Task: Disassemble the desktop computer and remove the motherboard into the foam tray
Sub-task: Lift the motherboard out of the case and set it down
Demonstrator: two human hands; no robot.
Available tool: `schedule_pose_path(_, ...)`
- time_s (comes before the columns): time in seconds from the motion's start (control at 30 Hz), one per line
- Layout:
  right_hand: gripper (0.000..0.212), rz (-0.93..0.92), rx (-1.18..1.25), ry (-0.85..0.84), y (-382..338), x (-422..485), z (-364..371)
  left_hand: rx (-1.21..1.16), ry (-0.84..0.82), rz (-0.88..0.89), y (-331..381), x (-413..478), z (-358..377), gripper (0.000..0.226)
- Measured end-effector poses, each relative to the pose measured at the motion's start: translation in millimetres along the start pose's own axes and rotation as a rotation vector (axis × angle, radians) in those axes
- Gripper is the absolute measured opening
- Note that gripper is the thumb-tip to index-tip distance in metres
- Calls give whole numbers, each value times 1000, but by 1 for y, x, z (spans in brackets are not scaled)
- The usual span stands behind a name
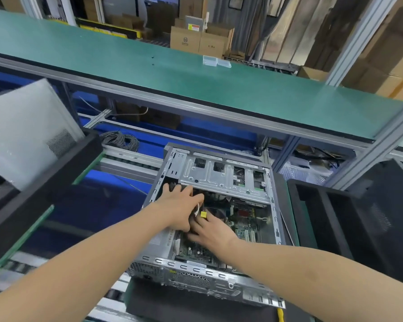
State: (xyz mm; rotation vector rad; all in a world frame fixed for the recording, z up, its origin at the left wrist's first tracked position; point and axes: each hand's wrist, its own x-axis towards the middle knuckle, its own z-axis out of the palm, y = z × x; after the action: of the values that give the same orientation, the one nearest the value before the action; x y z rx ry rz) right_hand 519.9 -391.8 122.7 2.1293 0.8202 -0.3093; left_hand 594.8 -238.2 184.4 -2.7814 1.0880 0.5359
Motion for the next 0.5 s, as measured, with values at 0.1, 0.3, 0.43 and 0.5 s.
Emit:
schedule_pose_path(0.1, 99, 0, 5, 16, 3, 3, 7, 73, -98, -51, 8, 0, -4, 76)
schedule_pose_path(0.3, 101, -40, 73, 62, 26, 4, -1, -44, -104, -80, 12, 3, -8, 89)
schedule_pose_path(0.43, 90, -91, 212, 83, 67, -4, -13, -179, -64, -37, 3, 3, -7, 99)
schedule_pose_path(0.5, 93, -132, 223, 73, 79, -8, -14, -220, -63, 0, -1, 2, -10, 103)
